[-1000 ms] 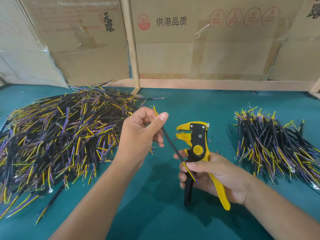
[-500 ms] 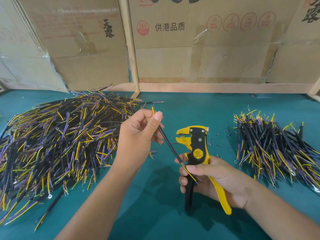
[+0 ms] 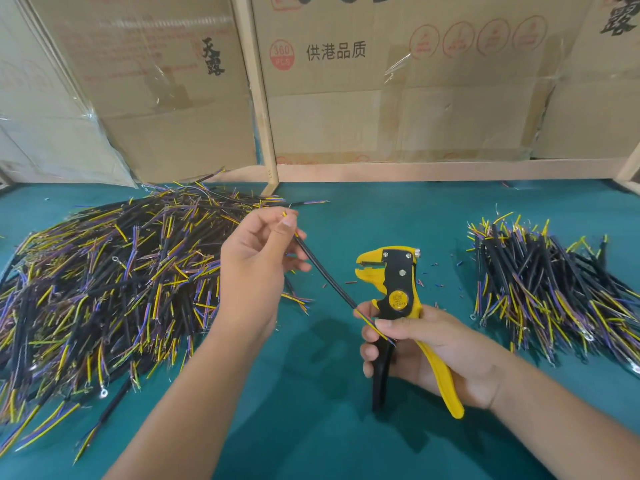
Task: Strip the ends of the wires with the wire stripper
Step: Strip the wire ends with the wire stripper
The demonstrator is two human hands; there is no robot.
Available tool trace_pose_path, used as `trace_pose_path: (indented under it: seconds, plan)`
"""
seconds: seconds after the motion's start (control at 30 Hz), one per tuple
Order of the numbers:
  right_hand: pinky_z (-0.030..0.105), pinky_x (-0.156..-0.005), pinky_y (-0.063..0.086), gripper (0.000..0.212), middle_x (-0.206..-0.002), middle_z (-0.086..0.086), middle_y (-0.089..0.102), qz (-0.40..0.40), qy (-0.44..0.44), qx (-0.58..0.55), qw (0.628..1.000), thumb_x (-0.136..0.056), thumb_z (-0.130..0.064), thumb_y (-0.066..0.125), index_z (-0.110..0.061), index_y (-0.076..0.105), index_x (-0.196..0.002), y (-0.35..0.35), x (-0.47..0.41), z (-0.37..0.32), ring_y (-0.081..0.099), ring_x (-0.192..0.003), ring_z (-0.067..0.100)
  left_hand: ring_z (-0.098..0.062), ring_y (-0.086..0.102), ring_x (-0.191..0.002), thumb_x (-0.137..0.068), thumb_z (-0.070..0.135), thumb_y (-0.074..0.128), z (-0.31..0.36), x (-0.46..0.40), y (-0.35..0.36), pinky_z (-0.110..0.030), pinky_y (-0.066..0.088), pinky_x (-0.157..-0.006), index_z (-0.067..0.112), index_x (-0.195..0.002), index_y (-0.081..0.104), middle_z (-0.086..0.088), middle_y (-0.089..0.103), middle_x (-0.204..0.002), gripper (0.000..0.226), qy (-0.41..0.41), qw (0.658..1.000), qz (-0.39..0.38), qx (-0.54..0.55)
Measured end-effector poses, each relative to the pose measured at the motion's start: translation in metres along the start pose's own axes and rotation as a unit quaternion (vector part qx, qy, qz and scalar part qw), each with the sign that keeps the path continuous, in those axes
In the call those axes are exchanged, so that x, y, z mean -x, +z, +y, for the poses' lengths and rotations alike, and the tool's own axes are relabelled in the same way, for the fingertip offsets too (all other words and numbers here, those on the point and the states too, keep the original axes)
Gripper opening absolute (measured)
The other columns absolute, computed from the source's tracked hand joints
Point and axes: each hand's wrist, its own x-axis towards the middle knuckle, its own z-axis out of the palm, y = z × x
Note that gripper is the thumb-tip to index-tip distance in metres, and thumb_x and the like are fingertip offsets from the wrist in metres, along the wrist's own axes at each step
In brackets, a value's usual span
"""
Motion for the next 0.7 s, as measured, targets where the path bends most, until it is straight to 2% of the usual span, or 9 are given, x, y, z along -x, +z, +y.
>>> trace_pose_path:
  seconds: [0.17, 0.3, 0.5, 0.7]
  plan:
    - [0.042, -0.071, 0.057, 0.022, -0.081, 0.013, 0.057, 0.022, -0.029, 0.003, 0.999, -0.082, -0.004, 0.066, -0.003, 0.075, -0.103, 0.002, -0.002, 0.0, 0.059, -0.072, 0.029, -0.016, 0.053, -0.057, -0.1, 0.011, 0.057, -0.002, -0.004, -0.003, -0.025, 0.05, -0.051, 0.003, -0.098, 0.059, -0.002, 0.062, -0.072, 0.009, -0.047, 0.998, 0.028, 0.011]
    - [0.042, -0.071, 0.057, 0.023, -0.08, 0.012, 0.058, 0.037, -0.053, 0.01, 0.998, -0.082, -0.006, 0.065, -0.003, 0.073, -0.104, 0.0, -0.003, 0.0, 0.06, -0.072, 0.028, -0.015, 0.053, -0.057, -0.101, 0.013, 0.053, -0.002, -0.004, -0.006, -0.025, 0.048, -0.051, 0.008, -0.095, 0.062, -0.001, 0.061, -0.072, 0.012, -0.108, 0.992, 0.027, 0.053]
    - [0.043, -0.072, 0.057, 0.025, -0.081, 0.012, 0.058, 0.043, -0.071, 0.021, 0.996, -0.088, -0.005, 0.066, 0.0, 0.07, -0.112, -0.001, -0.004, 0.0, 0.06, -0.073, 0.029, -0.008, 0.051, -0.058, -0.098, 0.024, 0.057, -0.001, -0.01, -0.012, -0.02, 0.046, -0.051, 0.019, -0.083, 0.065, 0.006, 0.059, -0.073, 0.018, -0.197, 0.973, 0.028, 0.12]
    - [0.043, -0.071, 0.057, 0.027, -0.081, 0.015, 0.057, 0.042, -0.078, 0.012, 0.996, -0.087, -0.011, 0.062, 0.0, 0.07, -0.111, -0.002, -0.002, -0.002, 0.059, -0.072, 0.029, -0.005, 0.054, -0.057, -0.097, 0.024, 0.06, -0.003, -0.012, -0.012, -0.016, 0.046, -0.051, 0.02, -0.084, 0.064, 0.008, 0.059, -0.072, 0.015, -0.222, 0.961, 0.053, 0.155]
